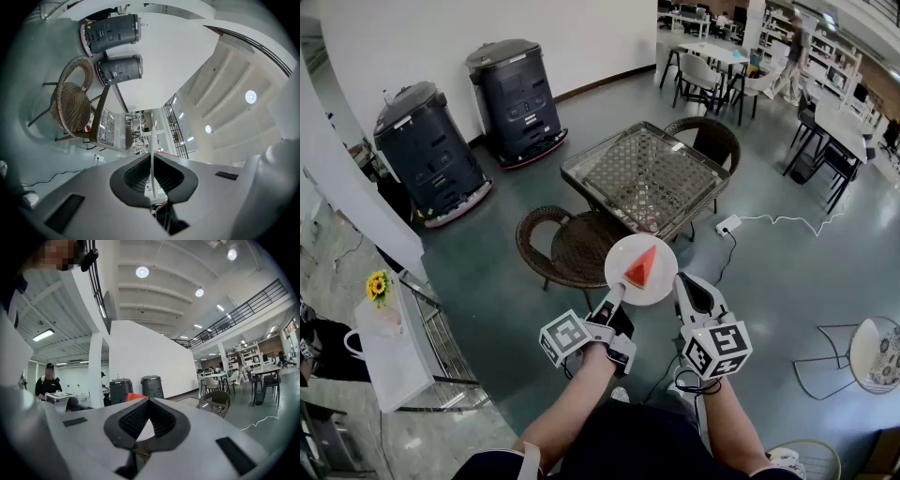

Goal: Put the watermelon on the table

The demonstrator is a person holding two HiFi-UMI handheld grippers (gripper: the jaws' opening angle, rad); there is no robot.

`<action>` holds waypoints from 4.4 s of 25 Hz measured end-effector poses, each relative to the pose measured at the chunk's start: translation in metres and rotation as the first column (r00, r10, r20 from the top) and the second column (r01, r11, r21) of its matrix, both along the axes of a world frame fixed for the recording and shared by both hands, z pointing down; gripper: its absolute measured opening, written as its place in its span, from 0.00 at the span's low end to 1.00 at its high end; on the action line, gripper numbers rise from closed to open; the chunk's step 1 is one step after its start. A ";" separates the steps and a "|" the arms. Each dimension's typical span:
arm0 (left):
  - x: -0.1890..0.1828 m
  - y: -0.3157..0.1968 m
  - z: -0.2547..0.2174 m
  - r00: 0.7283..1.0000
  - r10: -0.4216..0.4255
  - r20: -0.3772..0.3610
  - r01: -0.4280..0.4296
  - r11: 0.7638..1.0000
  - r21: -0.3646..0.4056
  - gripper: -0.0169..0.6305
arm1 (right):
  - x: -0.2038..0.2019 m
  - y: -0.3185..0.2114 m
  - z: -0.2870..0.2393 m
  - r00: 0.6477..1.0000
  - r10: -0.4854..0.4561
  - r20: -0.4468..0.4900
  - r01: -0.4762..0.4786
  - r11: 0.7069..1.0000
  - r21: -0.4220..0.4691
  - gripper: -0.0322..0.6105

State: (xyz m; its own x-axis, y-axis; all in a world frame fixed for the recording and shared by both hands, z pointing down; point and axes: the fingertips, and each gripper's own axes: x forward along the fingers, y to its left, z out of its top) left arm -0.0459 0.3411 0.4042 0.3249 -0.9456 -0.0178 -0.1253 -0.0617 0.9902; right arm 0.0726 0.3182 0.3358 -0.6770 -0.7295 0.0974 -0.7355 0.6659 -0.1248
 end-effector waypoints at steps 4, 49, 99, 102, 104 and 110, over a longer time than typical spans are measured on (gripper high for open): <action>0.001 0.004 0.000 1.000 0.004 0.000 -0.004 1.000 0.000 0.05 | 0.000 0.004 0.000 1.000 0.002 0.004 -0.002 1.000 0.004 0.05; 0.008 -0.077 0.018 0.997 0.078 0.024 -0.077 0.997 -0.012 0.05 | 0.006 -0.083 -0.007 0.998 0.062 0.027 -0.064 0.996 0.068 0.05; 0.007 -0.437 0.029 0.998 -0.046 0.048 0.049 0.996 -0.075 0.05 | 0.004 -0.474 0.011 0.996 -0.078 0.037 0.078 0.997 0.000 0.05; -0.003 -0.447 0.035 0.999 -0.028 0.045 0.032 0.996 -0.084 0.05 | -0.006 -0.483 0.016 0.998 -0.062 0.026 0.062 0.998 -0.008 0.05; -0.009 -0.451 0.042 0.999 -0.018 0.042 0.021 0.996 -0.092 0.05 | -0.014 -0.488 0.021 0.998 -0.052 0.018 0.053 0.998 -0.017 0.05; -0.027 -0.470 0.060 0.999 0.013 0.035 -0.009 0.993 -0.121 0.05 | -0.030 -0.506 0.033 1.000 -0.020 -0.002 0.020 0.999 -0.040 0.05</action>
State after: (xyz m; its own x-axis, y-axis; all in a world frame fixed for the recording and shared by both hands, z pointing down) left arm -0.0728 -0.1292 0.4640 0.3338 -0.9365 0.1077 -0.1602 0.0562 0.9855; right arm 0.0426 -0.1883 0.3689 -0.6912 -0.7112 0.1279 -0.7223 0.6750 -0.1504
